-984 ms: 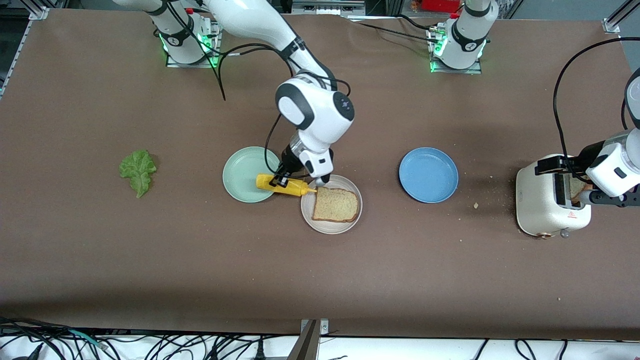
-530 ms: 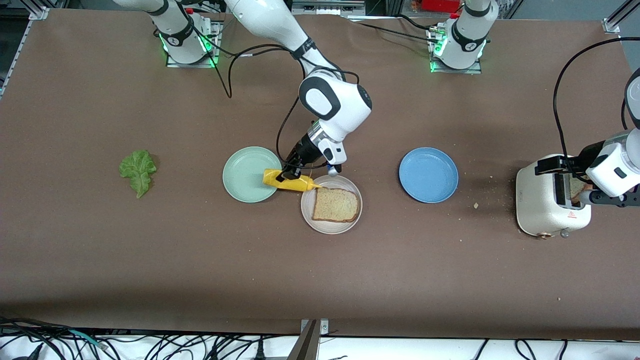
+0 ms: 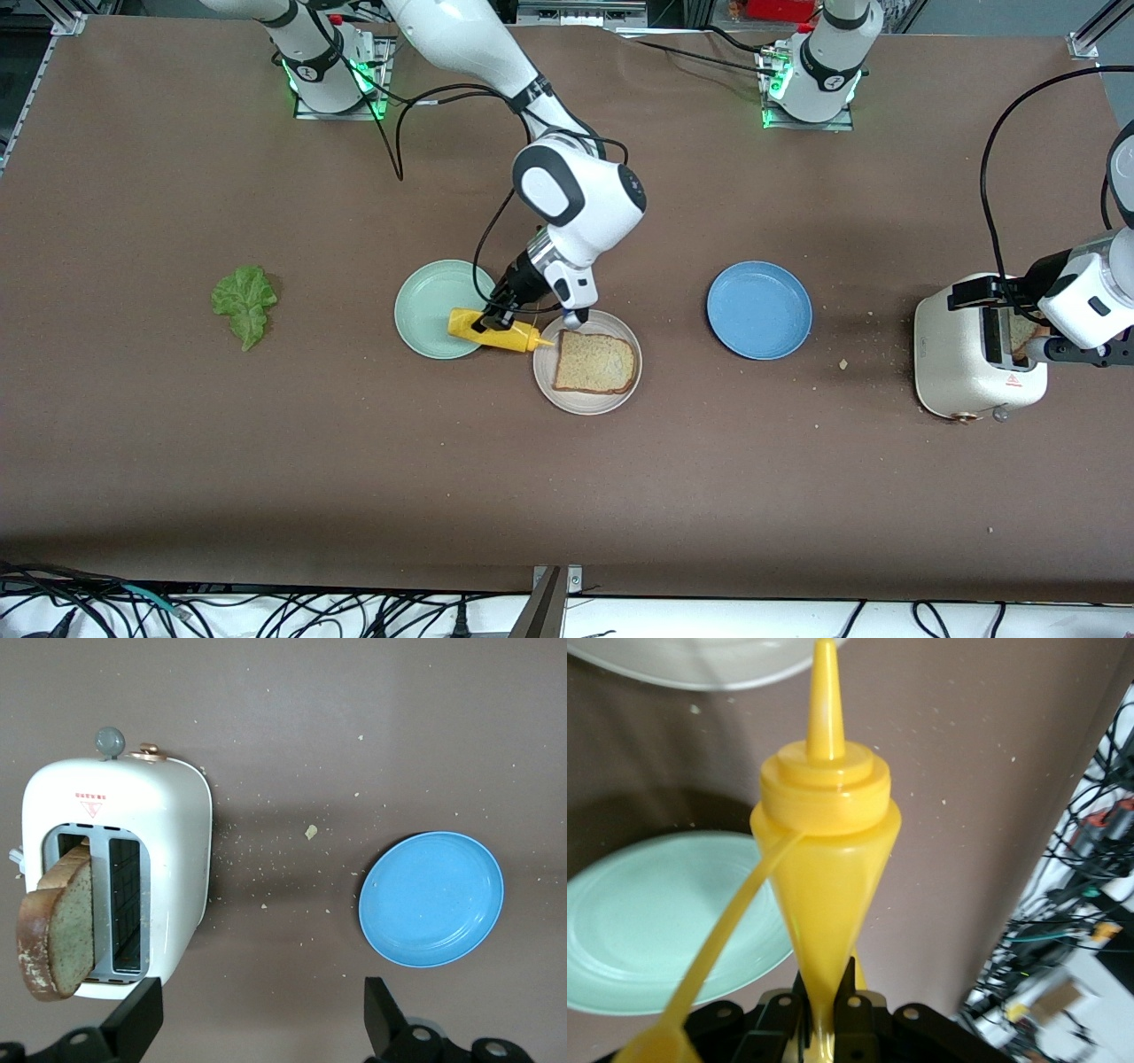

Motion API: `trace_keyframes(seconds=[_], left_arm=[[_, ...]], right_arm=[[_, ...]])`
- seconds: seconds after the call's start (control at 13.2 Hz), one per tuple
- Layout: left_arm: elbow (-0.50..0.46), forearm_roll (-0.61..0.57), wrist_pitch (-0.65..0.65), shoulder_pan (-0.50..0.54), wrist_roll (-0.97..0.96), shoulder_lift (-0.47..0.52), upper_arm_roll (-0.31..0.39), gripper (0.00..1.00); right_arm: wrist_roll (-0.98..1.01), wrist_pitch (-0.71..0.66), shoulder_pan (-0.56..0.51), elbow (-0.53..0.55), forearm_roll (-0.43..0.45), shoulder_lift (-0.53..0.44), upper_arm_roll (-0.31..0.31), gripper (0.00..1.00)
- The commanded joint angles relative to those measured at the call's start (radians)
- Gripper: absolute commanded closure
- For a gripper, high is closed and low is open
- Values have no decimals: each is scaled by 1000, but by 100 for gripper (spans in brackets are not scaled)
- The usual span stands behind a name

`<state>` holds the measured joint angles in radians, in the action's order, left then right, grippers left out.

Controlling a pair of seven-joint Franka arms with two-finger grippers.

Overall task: Make sandwich in beige plate with both arms
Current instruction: 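Move the inverted bottle with the right gripper over the toast, then carry the bottle with the right gripper back toward its spot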

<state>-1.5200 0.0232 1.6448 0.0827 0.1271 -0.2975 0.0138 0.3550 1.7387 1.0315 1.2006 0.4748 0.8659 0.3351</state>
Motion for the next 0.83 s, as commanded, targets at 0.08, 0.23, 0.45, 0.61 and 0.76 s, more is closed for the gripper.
trace_keyframes(seconds=[0.08,0.23,0.45,0.61,0.76], left_arm=[[-9,-34,-10,6,-9,20,-9,0],[-9,-34,-10,6,-9,20,-9,0],[-9,-34,-10,6,-9,20,-9,0],[-9,-34,-10,6,-9,20,-9,0],[-9,-34,-10,6,-9,23,-9,0]], right_arm=[[160,-57,-152,13,-207,-149,-13,100],[261,-54,-262,49,-341,-223,-13,100],[441,-45,-405,123,-519,-312,-13,100],[577,-19,-491,193,-638,-364,-11,100],[758,-5,-582,272,-819,-399,-5,100]])
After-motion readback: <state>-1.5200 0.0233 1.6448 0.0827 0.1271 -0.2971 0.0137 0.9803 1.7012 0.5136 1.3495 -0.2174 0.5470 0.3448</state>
